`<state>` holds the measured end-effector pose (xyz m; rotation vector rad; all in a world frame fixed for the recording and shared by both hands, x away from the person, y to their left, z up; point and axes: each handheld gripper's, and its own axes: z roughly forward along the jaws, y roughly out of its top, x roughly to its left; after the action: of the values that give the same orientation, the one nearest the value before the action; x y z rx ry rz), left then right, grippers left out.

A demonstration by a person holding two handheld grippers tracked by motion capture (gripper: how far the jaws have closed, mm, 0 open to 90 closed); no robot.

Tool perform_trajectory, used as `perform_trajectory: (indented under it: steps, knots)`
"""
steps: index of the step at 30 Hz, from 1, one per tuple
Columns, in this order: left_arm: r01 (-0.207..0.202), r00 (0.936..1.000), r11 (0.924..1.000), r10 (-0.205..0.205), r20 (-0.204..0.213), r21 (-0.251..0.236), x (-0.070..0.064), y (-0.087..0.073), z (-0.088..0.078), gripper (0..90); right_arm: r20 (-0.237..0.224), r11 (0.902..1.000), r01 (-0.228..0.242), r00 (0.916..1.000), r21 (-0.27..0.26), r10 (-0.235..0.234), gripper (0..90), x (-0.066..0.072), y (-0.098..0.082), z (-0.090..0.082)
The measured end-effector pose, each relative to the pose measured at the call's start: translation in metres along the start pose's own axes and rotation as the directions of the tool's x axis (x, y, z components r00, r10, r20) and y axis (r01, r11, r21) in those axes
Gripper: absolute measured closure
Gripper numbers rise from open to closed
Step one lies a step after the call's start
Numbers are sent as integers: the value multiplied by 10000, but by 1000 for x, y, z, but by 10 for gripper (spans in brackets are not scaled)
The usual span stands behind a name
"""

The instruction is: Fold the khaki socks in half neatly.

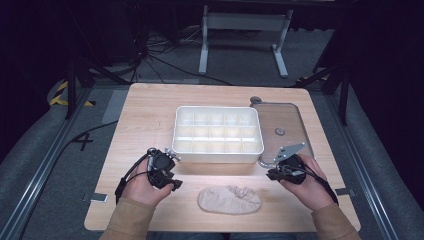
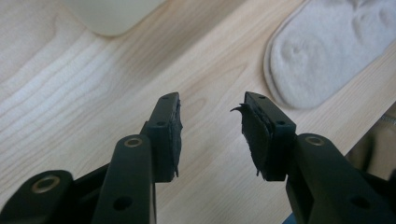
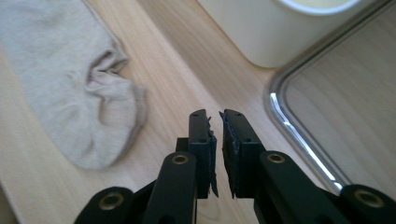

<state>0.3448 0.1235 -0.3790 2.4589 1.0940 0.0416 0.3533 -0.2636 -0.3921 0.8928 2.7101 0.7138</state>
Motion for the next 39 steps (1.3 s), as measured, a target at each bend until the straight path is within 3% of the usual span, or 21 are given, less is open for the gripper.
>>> perform_trajectory:
  steps: [5, 13, 18, 20, 29, 35, 39]
  knots:
    - [-145, 9987, 9996, 132, 487, 256, -6, 0, 0, 589, -430, 9998, -40, 9991, -176, 32, 807, 8, 4, -1]
    - [-172, 9986, 9997, 180, 491, -176, -12, 2, -4, 576, -730, 9992, 90, 9973, -399, -119, 830, 18, 8, -2]
    - [-185, 9976, 9993, 206, 667, -329, -18, 2, -2, 604, -1307, 9978, 40, 9913, -656, -125, 857, 26, 11, -2]
    - [-190, 9981, 9991, 212, 581, -392, -20, 3, -1, 607, -1759, 9966, 38, 9842, -828, -184, 866, 31, 13, -1]
    - [-107, 9950, 9988, 154, 983, -477, -24, 3, 4, 632, -1736, 9909, 398, 9829, -1285, -620, 897, 56, 24, 17]
    - [-242, 9940, 9994, 266, 1063, -239, -27, 4, 12, 624, -2180, 9923, 613, 9724, -1073, -836, 895, 71, 29, 30]
    - [-247, 9934, 9995, 269, 1114, -208, -27, 4, 14, 619, -2258, 9929, 635, 9705, -1004, -849, 895, 78, 30, 37]
